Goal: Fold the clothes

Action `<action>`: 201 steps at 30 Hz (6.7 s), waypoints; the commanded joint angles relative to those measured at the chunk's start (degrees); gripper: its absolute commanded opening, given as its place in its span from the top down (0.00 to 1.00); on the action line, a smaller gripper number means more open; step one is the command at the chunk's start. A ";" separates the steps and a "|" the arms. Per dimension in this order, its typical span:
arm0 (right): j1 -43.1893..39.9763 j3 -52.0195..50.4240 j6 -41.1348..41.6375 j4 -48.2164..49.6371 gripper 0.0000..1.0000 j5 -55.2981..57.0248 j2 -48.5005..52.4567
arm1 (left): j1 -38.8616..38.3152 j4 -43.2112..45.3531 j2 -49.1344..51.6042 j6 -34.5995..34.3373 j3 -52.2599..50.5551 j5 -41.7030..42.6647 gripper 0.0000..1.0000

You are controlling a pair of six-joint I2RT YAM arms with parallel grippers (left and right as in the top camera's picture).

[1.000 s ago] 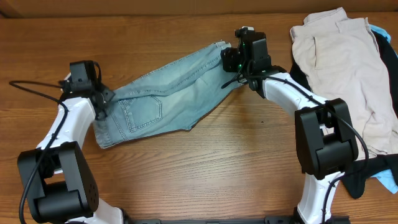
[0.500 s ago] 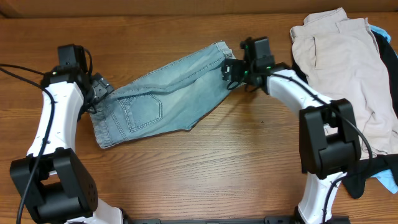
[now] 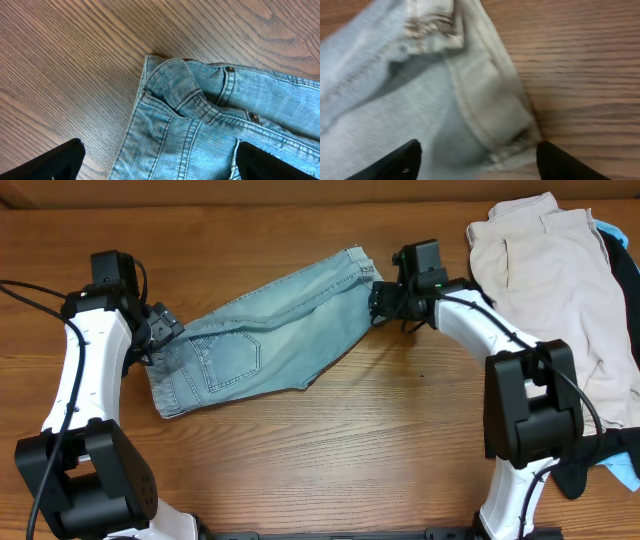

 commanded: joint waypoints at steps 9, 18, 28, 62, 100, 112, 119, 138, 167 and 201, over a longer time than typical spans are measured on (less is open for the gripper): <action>2.45 0.92 3.78 2.03 0.40 11.69 2.36 | 0.24 -0.85 -0.24 1.03 1.31 0.66 0.00; 2.45 -0.66 3.74 4.15 0.59 12.46 3.28 | 0.24 -0.94 -0.24 1.05 1.33 1.33 0.00; 2.45 -0.66 3.78 2.95 0.80 14.12 5.60 | 0.24 -3.54 -0.24 1.07 1.31 1.36 0.00; 2.56 7.50 -4.55 -40.74 0.62 -4.13 -7.91 | -0.17 -6.88 -0.24 2.62 1.27 1.77 0.00; 10.67 7.61 -3.21 1.70 0.65 9.11 3.28 | -1.29 -5.07 -0.22 2.97 1.29 1.79 0.00; 6.88 26.62 -6.03 -30.53 0.23 5.35 -7.08 | -1.16 -11.78 -0.35 16.33 2.80 6.86 0.00; 2.73 27.06 -6.84 -46.01 0.09 5.29 -10.36 | -1.40 -12.26 -0.24 23.17 1.07 12.24 0.00; -8.31 -8.57 -6.86 -19.76 0.28 -1.33 -10.08 | -0.79 -1.99 -0.22 27.96 -3.26 16.74 0.00; -8.24 -13.99 -6.84 -11.02 0.90 -0.48 -8.66 | -0.79 8.44 0.26 34.18 -12.20 24.72 0.11; -8.24 -13.99 -6.86 -12.63 0.89 -0.94 -8.66 | -0.59 18.36 9.53 23.45 -15.10 16.28 0.96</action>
